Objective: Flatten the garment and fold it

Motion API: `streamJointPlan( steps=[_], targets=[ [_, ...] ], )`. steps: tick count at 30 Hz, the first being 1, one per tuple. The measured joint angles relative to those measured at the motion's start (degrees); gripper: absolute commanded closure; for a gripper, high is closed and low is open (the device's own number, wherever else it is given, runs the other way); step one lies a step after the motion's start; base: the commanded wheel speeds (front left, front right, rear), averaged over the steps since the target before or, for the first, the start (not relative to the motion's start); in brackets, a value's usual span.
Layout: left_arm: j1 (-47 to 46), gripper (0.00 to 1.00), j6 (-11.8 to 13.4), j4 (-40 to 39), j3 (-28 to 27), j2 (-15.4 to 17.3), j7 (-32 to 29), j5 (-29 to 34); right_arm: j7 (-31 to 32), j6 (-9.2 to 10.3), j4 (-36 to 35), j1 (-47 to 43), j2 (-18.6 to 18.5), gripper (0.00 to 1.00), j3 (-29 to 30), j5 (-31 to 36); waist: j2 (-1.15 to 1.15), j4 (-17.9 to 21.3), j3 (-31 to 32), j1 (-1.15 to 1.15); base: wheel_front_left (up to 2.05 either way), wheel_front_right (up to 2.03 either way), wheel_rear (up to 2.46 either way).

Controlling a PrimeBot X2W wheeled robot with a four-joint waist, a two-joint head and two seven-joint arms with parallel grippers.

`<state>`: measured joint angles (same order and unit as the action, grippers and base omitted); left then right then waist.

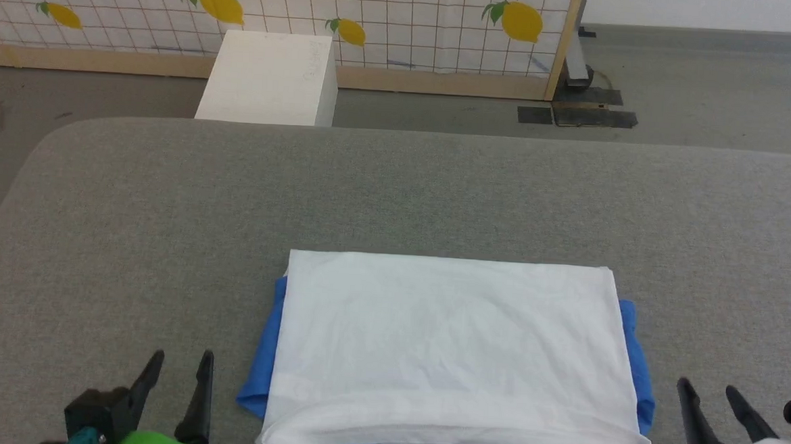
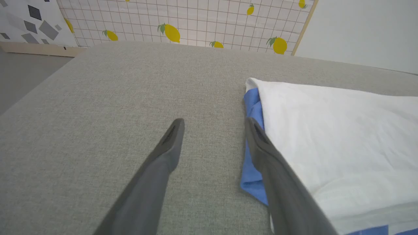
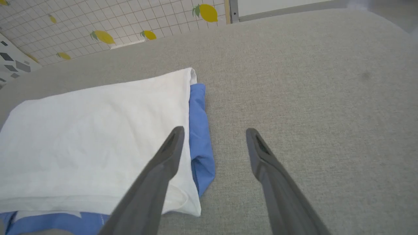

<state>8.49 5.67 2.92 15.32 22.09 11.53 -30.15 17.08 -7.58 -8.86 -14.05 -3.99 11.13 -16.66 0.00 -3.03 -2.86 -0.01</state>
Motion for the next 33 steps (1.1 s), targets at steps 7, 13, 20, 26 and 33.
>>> streamJointPlan(
  steps=[7,13,20,26,33],
  targets=[
    [-8.9,0.0,0.4,2.5,-2.3,-2.7,2.9,3.4,-0.9,0.0,6.8,8.6,1.0,0.0,1.3,-0.3,0.0,-0.3,0.5,0.0,0.0,0.0,0.0],
    [-14.0,0.0,-0.2,5.5,-3.9,-5.4,3.1,7.0,2.7,0.01,19.9,16.0,1.1,0.0,2.6,-0.9,0.0,-0.1,1.1,0.0,0.0,0.0,0.0],
    [-15.8,0.0,-2.5,8.5,-4.4,-7.7,3.2,10.0,6.4,0.01,33.2,23.8,1.1,0.0,2.0,-1.4,0.0,-0.1,1.8,0.0,0.0,0.0,0.0],
    [-16.0,0.0,-3.9,10.3,-5.3,-9.3,3.2,10.7,9.8,0.01,42.2,28.3,1.1,0.0,1.0,0.2,0.0,0.0,1.8,0.0,0.0,0.0,0.0],
    [-16.1,0.0,-5.1,11.1,-6.5,-10.2,3.2,11.5,13.8,0.01,45.6,30.8,0.4,1.0,-1.3,1.0,0.0,-0.2,1.8,0.0,0.0,0.0,0.0]
  ],
)
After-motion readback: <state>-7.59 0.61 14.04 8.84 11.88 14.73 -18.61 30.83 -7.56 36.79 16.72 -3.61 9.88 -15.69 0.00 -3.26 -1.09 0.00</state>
